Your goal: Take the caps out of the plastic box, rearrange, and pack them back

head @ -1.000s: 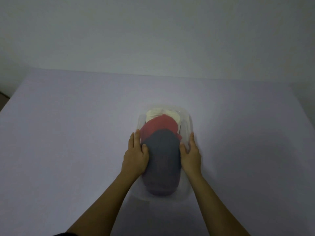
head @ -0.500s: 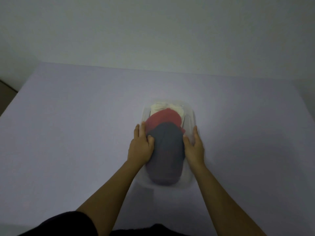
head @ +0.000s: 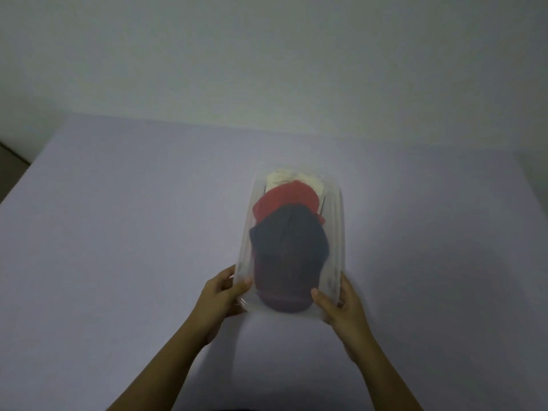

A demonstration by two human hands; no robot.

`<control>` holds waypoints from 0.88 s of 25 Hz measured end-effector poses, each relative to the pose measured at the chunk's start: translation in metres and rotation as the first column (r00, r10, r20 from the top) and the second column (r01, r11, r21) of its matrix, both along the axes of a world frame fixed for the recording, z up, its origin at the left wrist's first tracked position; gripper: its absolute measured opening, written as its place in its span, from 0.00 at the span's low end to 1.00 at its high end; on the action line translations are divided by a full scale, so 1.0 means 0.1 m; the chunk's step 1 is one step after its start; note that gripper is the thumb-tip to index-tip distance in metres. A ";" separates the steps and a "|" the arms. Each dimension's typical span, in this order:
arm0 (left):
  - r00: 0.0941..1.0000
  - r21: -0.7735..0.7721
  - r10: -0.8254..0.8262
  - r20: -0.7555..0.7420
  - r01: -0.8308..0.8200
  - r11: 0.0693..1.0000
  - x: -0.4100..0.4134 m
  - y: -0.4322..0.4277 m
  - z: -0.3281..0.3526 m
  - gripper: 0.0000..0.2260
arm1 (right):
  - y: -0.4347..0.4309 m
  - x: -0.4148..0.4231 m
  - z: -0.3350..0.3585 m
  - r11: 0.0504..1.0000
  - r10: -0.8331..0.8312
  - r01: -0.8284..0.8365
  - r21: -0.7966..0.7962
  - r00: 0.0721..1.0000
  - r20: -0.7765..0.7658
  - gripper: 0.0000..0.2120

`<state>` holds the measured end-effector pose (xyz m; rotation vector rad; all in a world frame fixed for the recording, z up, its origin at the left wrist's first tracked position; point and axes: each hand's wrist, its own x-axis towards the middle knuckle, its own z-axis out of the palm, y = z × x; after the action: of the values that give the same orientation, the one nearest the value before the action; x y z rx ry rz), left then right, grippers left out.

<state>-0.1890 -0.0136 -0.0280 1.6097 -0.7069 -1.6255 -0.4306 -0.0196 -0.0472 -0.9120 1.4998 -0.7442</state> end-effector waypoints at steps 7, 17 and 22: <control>1.000 -0.030 0.013 0.005 -0.013 0.999 -0.01 -1.19 0.01 0.19 | -1.26 0.00 -0.06 0.998 0.046 -0.043 -0.053 0.997 0.063 0.22; 0.998 -0.021 -0.013 0.061 0.014 1.000 0.03 -1.89 -0.11 0.19 | -1.95 -0.03 -0.27 0.995 0.071 -0.071 -0.077 0.997 0.005 0.37; 0.890 -0.034 -0.103 0.445 0.132 0.991 -0.08 -1.90 -0.02 0.28 | -1.90 -0.02 -0.10 0.978 0.178 -0.193 -0.079 0.970 -0.167 0.47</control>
<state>-0.1967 -0.2033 -0.0301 1.9459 -1.0961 -1.3057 -0.4322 -0.2098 -0.0568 -1.1898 1.5025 -0.6207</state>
